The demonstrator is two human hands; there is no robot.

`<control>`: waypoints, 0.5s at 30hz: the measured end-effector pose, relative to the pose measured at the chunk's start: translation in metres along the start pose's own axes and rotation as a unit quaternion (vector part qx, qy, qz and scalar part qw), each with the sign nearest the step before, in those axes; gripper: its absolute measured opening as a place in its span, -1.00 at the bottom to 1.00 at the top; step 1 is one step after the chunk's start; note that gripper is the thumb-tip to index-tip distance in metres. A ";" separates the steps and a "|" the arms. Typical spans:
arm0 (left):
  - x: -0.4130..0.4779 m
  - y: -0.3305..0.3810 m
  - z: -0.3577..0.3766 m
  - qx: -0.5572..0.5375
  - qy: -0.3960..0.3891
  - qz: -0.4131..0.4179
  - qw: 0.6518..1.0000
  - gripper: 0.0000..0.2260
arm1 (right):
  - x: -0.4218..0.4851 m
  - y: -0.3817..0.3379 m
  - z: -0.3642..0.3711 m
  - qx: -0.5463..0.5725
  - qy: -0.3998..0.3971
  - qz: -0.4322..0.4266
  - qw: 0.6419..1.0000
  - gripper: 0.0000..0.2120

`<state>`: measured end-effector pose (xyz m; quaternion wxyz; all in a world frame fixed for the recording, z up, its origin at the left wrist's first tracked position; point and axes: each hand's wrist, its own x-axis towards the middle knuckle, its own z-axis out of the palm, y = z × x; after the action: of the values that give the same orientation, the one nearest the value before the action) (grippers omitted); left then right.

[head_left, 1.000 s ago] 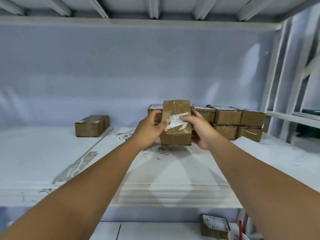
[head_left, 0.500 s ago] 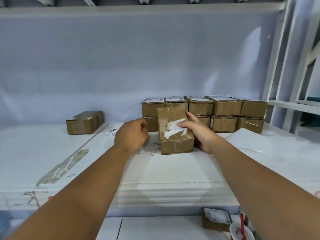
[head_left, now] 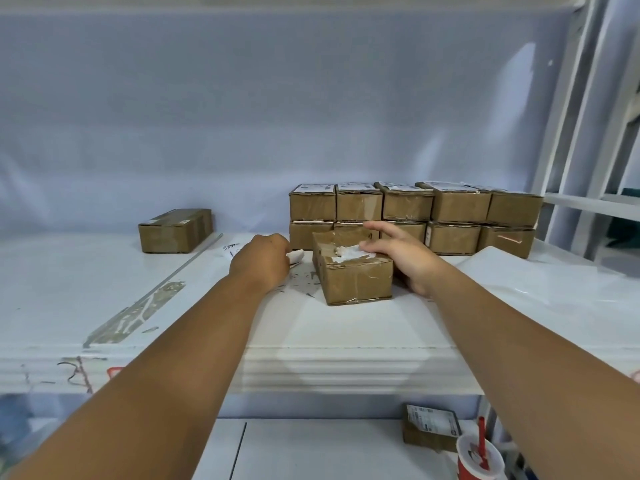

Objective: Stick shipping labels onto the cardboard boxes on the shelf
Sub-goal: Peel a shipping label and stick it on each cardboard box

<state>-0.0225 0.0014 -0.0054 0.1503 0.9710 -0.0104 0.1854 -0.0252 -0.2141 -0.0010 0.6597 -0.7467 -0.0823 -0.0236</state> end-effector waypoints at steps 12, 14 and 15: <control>-0.009 0.010 -0.016 0.044 0.270 0.021 0.962 -0.80 | -0.003 -0.006 0.000 -0.028 0.069 -0.074 0.994 -0.88; -0.011 0.014 -0.018 0.038 0.312 0.059 0.947 -0.80 | -0.003 -0.009 -0.001 -0.024 0.092 -0.097 0.991 -0.87; -0.012 0.017 -0.021 0.023 0.338 0.088 0.937 -0.83 | -0.003 -0.011 -0.001 -0.015 0.099 -0.105 0.989 -0.85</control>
<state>-0.0420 -0.0092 0.0137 0.1058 0.8494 -0.0404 0.5154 -0.0297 -0.2146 0.0091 0.6471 -0.7376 -0.0942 -0.1683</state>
